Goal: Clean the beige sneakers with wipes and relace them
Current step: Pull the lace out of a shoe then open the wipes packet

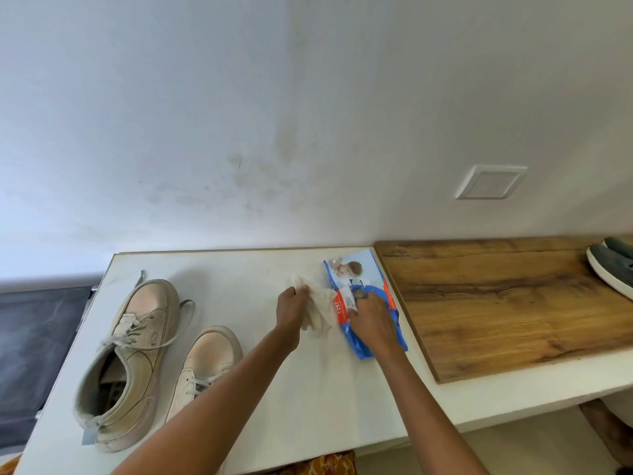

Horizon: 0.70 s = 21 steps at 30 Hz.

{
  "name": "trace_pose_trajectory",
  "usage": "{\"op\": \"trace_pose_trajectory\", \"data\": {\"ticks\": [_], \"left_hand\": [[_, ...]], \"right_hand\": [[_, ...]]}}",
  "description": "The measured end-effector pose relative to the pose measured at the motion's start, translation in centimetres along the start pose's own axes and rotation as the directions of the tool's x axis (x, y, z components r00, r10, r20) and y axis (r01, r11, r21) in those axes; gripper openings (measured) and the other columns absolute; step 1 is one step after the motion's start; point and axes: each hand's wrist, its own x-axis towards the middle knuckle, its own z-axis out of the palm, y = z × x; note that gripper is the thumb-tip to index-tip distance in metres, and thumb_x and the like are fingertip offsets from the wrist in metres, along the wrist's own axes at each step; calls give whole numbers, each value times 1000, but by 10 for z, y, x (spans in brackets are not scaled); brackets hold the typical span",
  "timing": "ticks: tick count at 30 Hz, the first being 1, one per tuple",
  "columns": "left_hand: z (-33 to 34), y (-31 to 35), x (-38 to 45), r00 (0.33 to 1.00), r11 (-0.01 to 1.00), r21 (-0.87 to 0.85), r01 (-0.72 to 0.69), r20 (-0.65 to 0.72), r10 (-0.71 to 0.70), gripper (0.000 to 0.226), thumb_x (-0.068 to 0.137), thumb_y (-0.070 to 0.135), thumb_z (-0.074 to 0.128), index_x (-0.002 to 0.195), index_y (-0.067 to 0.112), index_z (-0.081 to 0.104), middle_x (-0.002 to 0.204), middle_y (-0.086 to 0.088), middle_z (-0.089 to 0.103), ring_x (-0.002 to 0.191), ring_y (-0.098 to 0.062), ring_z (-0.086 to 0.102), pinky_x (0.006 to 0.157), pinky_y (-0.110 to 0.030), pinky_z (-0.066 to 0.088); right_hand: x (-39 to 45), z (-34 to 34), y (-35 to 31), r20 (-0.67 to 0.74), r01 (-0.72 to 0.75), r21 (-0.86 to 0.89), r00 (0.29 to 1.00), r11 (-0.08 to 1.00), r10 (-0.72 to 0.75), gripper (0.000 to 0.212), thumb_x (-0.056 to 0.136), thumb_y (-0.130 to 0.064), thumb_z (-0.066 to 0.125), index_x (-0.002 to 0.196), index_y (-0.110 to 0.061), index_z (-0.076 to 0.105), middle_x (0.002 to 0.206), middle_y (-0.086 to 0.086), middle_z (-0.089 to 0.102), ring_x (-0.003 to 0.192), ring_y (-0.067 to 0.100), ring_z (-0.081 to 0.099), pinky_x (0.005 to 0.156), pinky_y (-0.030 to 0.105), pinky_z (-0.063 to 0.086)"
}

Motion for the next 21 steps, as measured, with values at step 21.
{"op": "trace_pose_trajectory", "data": {"ticks": [21], "left_hand": [[8,16,29,998,998,-52,43,43,-41,17,97,17,48,112,9,51,105,-9,57,100,-26,57,89,-40,49]], "right_hand": [[55,3,-3,-214,-161,519,926,839,311,21,96,-29,50,91,-9,54,103,10,61,88,19,57,59,25,36]]}}
